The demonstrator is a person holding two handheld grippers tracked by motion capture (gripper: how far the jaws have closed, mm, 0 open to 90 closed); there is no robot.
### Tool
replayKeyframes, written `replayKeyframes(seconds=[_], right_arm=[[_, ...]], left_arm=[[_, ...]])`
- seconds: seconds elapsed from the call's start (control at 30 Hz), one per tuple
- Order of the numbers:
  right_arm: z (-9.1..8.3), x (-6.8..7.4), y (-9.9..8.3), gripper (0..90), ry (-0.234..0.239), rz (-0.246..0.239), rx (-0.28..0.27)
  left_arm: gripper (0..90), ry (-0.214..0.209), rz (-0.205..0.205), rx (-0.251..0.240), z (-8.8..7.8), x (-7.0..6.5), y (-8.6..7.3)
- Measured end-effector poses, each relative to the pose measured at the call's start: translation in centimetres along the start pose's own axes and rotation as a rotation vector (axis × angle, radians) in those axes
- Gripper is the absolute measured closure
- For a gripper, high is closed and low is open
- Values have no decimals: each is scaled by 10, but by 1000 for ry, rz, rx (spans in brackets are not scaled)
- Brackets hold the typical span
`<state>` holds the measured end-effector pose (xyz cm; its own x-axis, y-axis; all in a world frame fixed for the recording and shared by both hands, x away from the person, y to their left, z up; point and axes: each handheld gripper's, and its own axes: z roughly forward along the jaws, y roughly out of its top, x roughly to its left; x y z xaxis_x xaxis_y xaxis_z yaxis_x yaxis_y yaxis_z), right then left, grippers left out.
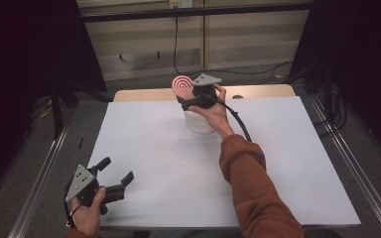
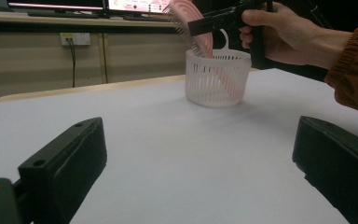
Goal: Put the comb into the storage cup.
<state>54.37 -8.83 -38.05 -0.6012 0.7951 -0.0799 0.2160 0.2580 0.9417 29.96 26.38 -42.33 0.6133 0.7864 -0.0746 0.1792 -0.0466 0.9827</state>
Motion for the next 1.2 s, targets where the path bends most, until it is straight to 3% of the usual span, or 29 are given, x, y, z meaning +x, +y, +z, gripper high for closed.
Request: replayKeyframes(seconds=[0.4, 1.0, 1.2], right_arm=[[-10, -2, -2, 57, -13, 8, -10], [-35, -9, -2, 28, -12, 62, -41], [-41, -10, 1, 26, -21, 81, -51]], left_arm=[[29, 2, 6, 0, 0, 0, 0], [29, -4, -5, -9, 1, -2, 0], [29, 14, -11, -14, -1, 2, 0]])
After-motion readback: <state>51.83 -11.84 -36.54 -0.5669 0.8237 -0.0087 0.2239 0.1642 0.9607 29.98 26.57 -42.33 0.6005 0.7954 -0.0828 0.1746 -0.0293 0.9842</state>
